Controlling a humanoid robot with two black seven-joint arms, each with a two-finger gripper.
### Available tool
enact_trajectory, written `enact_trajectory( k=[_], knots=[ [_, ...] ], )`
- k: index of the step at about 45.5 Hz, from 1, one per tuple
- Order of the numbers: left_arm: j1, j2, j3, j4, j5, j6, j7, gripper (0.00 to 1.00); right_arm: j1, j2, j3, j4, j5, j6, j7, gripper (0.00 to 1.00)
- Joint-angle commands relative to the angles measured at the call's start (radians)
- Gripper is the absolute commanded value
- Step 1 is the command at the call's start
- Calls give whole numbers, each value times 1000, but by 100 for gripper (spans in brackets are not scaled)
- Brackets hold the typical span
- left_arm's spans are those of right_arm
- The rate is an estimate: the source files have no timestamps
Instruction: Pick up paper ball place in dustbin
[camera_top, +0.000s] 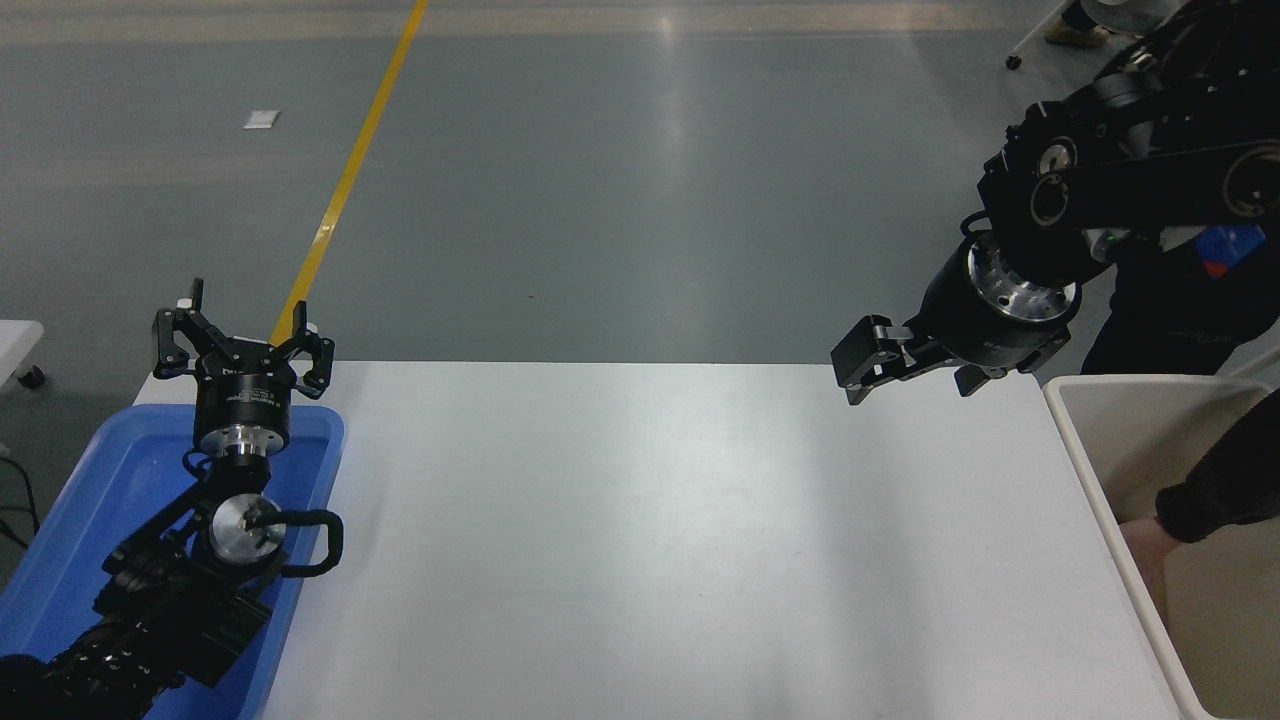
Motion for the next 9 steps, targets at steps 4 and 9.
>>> enact_trajectory(
  k=[4, 9],
  knots=[
    [0, 0, 0, 0, 0, 0, 0, 99, 16, 32, -20, 10, 72, 15, 0, 100],
    [0, 0, 0, 0, 0, 0, 0, 99, 15, 32, -25, 10, 73, 15, 0, 100]
  ],
)
